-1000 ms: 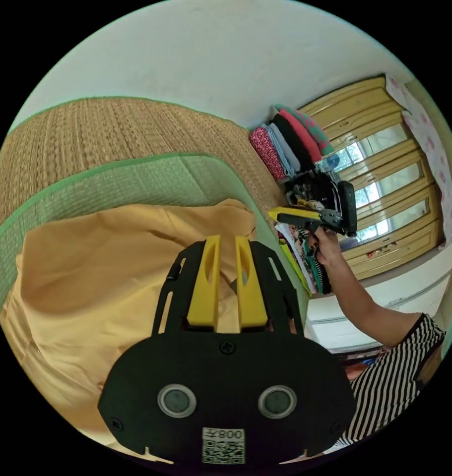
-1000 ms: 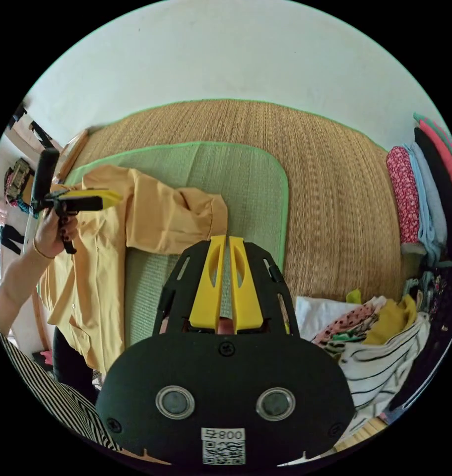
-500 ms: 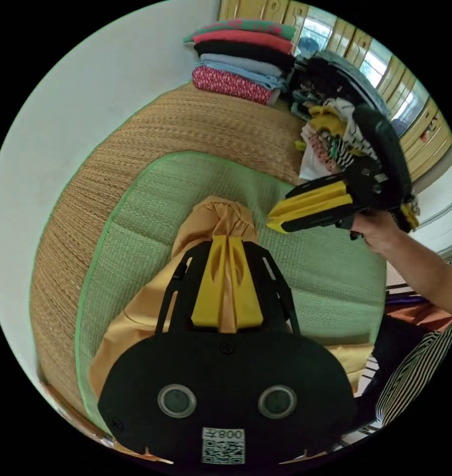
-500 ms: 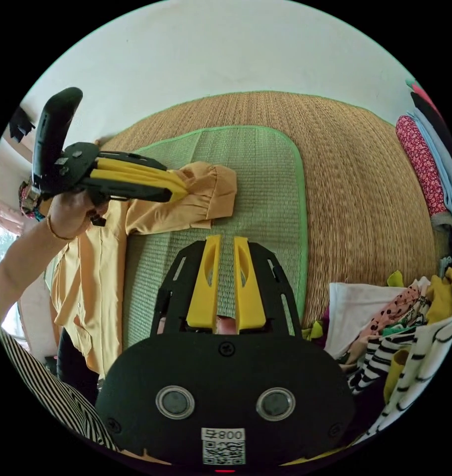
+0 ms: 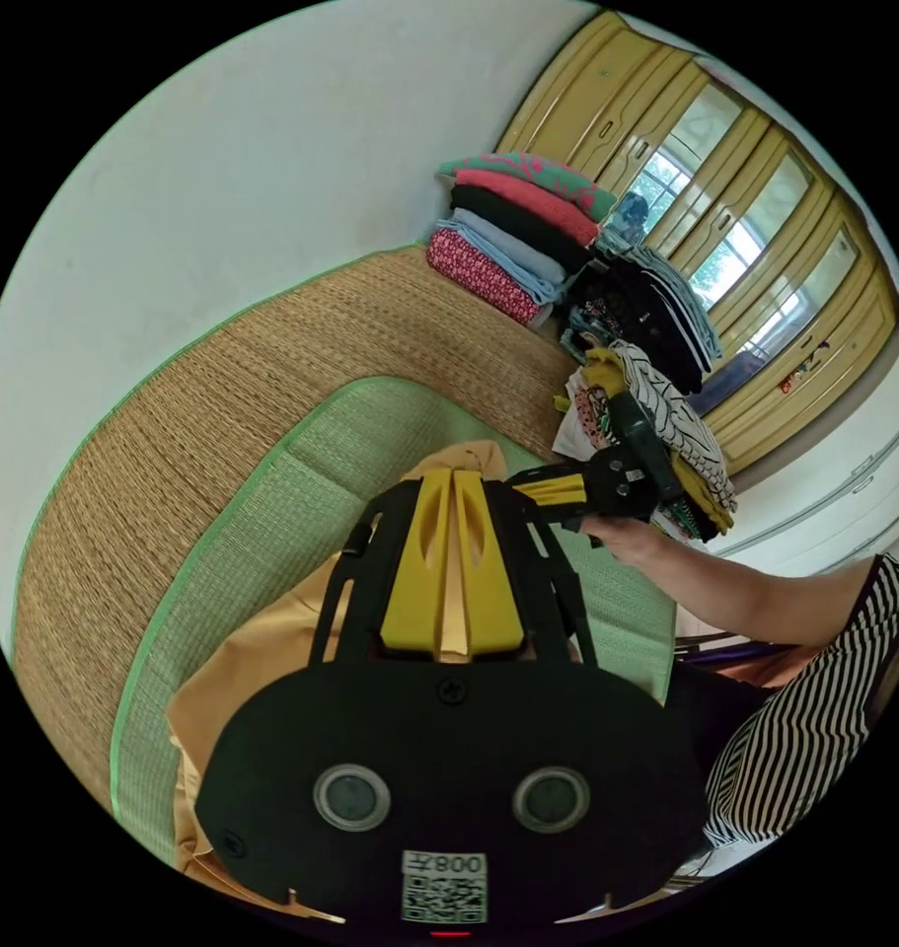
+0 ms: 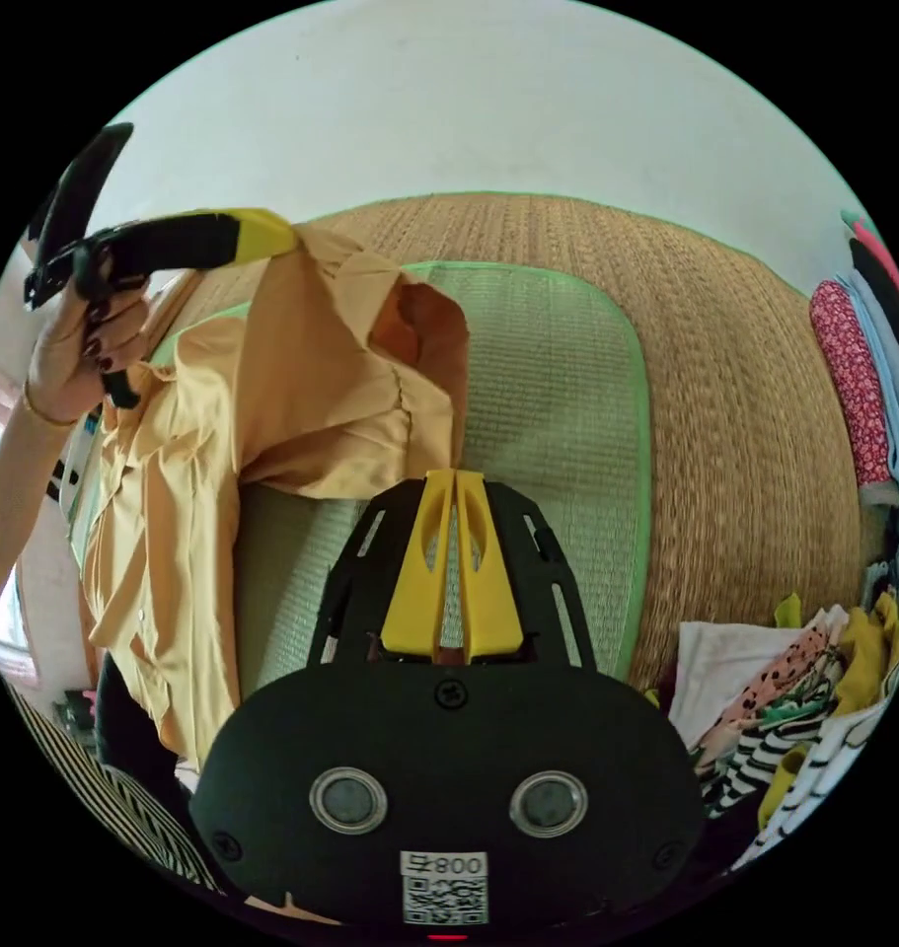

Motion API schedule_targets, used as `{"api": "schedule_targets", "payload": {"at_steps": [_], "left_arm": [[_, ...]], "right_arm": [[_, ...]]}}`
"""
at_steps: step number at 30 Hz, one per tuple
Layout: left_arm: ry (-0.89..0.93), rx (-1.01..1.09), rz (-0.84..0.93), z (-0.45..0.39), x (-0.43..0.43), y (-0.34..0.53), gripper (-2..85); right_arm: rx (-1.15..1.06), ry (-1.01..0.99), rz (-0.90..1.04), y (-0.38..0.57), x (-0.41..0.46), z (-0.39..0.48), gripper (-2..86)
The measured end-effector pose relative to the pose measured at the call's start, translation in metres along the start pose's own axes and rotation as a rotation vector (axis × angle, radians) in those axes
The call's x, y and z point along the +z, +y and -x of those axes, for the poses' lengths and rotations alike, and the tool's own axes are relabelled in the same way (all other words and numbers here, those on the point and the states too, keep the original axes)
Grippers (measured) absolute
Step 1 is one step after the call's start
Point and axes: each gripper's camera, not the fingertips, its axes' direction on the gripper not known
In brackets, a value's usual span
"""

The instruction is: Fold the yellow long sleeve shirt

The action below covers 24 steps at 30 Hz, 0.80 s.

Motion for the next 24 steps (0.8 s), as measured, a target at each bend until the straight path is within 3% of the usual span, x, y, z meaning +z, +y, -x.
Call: {"api": "schedule_targets", "payload": {"at_steps": [10, 17, 24], "left_arm": [[0.022, -0.103, 0.053, 0.032, 0.027, -0.022, 0.4], [-0.008, -0.141, 0.026, 0.053, -0.006, -0.017, 0.4], [0.014, -0.139, 0.016, 0.063, -0.022, -0.021, 0.4]], "right_arm": [[0.067, -0.061, -0.069, 0.067, -0.008, -0.025, 0.9], [0.039, -0.132, -0.141, 0.023, 0.034, -0.015, 6.9], [0.003, -0.104, -0.081, -0.012, 0.081, -0.006, 6.5]]}}
